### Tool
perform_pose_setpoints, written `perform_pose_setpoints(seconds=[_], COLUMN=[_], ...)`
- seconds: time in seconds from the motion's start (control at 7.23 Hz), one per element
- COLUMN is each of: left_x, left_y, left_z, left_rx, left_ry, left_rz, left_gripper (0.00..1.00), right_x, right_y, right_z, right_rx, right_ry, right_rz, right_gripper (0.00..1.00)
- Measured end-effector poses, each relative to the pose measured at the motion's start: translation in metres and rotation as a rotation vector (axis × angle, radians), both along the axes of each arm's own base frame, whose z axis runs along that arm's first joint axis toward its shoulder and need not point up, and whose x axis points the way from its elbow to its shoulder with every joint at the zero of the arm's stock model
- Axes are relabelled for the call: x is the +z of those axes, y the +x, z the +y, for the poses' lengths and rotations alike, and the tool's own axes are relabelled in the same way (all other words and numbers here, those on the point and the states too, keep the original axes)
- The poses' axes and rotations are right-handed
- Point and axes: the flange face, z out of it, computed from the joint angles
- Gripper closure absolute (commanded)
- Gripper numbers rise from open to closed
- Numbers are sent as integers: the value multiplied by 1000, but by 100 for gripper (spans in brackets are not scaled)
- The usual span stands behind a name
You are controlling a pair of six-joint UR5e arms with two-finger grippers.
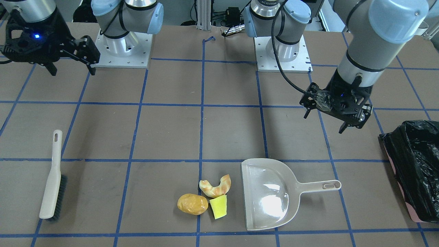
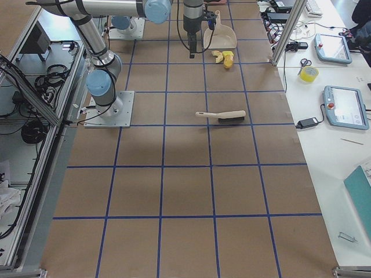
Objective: Sweep and dump trash into bin
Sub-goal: 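Move the left gripper to the dustpan handle while the right approaches the brush, then grasp the white dustpan handle with the left gripper while the right grasps the brush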
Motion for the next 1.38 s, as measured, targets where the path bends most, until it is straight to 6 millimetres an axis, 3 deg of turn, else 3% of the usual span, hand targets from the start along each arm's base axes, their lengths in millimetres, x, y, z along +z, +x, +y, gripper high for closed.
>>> perform_pose_setpoints(seconds=[0.28, 0.41, 0.83, 1.11, 1.38], left_x=[-26, -36, -93, -126, -156], left_y=[23, 28, 40, 43, 26], left_z=[-24, -39, -95, -125, -139], left_rx=[-257, -337, -557, -690, -751], left_ry=[23, 6, -26, -15, 28], left_rz=[-21, -37, -74, -76, -67], left_gripper=[0, 0, 0, 1, 1], right_x=[-27, -45, -104, -144, -192], right_y=[-56, -74, -98, -119, -144], right_z=[-27, -44, -83, -98, -103], right_rx=[65, 103, 161, 168, 167], right_ry=[20, 27, 68, 99, 114], right_rz=[10, 42, 70, 34, -1], right_gripper=[0, 0, 0, 0, 0])
